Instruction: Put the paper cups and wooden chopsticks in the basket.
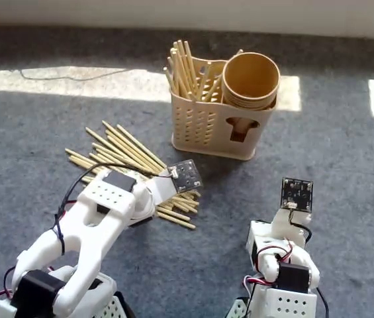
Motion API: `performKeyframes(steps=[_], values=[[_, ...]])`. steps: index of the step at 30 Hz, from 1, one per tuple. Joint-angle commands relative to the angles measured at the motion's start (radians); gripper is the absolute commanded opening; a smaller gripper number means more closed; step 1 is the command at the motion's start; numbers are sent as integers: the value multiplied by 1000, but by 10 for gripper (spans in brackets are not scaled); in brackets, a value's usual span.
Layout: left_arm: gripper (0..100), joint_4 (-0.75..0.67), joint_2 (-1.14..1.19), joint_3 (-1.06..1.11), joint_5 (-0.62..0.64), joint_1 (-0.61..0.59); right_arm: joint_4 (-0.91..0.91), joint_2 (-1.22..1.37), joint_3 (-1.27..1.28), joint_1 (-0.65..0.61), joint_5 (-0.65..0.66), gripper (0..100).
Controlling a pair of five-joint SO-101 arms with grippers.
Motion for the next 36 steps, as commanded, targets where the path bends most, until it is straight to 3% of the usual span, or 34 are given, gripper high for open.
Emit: performKeyframes(steps=[1, 9, 13, 23, 36], values=[[6, 95, -15, -104, 11, -4, 7, -12, 104, -10, 9, 5], [6, 244, -15, -208, 14, -1, 7, -12, 104, -10, 9, 5], [6, 377, -15, -265, 11, 59, 7, -12, 104, -10, 9, 5], [6, 654, -21, -572, 17, 97, 7, -12, 104, -10, 9, 5], [6, 690, -305, -687, 32, 97, 7, -12, 104, -10, 9, 5]])
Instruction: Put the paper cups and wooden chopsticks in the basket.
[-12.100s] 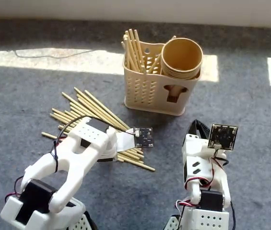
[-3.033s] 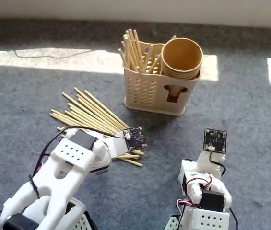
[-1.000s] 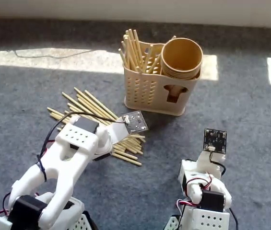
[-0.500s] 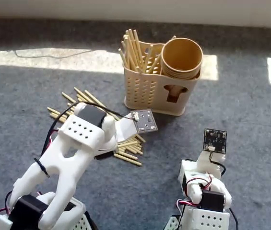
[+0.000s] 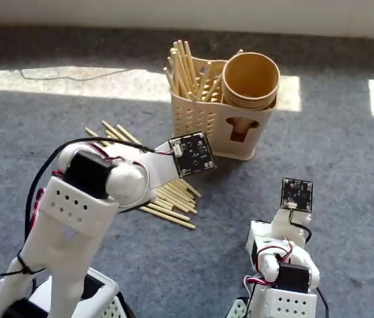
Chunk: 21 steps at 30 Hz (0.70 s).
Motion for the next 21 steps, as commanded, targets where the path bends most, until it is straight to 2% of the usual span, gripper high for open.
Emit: performKeyframes(steps=[1, 6, 11, 21], values=[[6, 0, -70, -44, 43, 15, 7, -12, 104, -10, 9, 5], [6, -5, -107, -150, 107, -39, 7, -12, 104, -10, 9, 5], [6, -80, -107, -285, 206, -71, 7, -12, 104, -10, 9, 5], [6, -381, -105, -429, 405, -71, 7, -12, 104, -10, 9, 5]])
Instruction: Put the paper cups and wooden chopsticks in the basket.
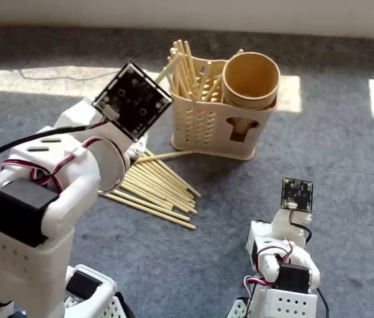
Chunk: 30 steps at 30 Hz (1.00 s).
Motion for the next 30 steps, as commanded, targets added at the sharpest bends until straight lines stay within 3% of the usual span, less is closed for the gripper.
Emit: performKeyframes(steps=[1, 11, 18, 25, 30], values=[[6, -141, -16, -65, 61, -12, 7, -12, 104, -10, 9, 5], [6, -465, -15, -36, 333, -12, 7, -12, 104, -10, 9, 5], [6, -819, -15, 191, 473, -12, 7, -12, 104, -10, 9, 5], [6, -1304, -15, 529, 512, -4, 7, -12, 104, -10, 9, 5], [6, -1418, -13, 639, 512, -4, 7, -12, 104, -10, 9, 5]])
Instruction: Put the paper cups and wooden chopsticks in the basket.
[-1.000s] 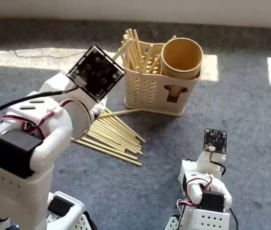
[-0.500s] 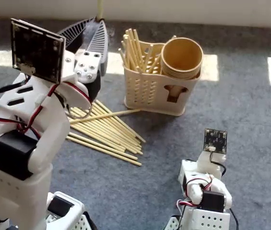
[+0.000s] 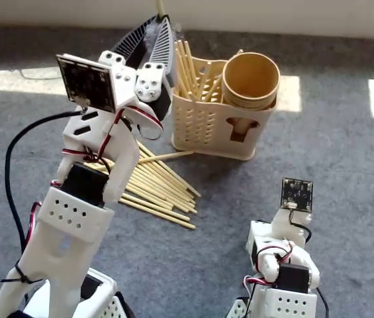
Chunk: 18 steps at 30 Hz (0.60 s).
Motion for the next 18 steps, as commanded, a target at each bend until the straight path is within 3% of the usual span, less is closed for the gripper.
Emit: performKeyframes(steps=[1, 18], values=[[6, -71, -15, 31, 11, -5, 7, -12, 104, -10, 9, 5], [8, -71, -13, 137, 6, 18, 7, -12, 104, -10, 9, 5]])
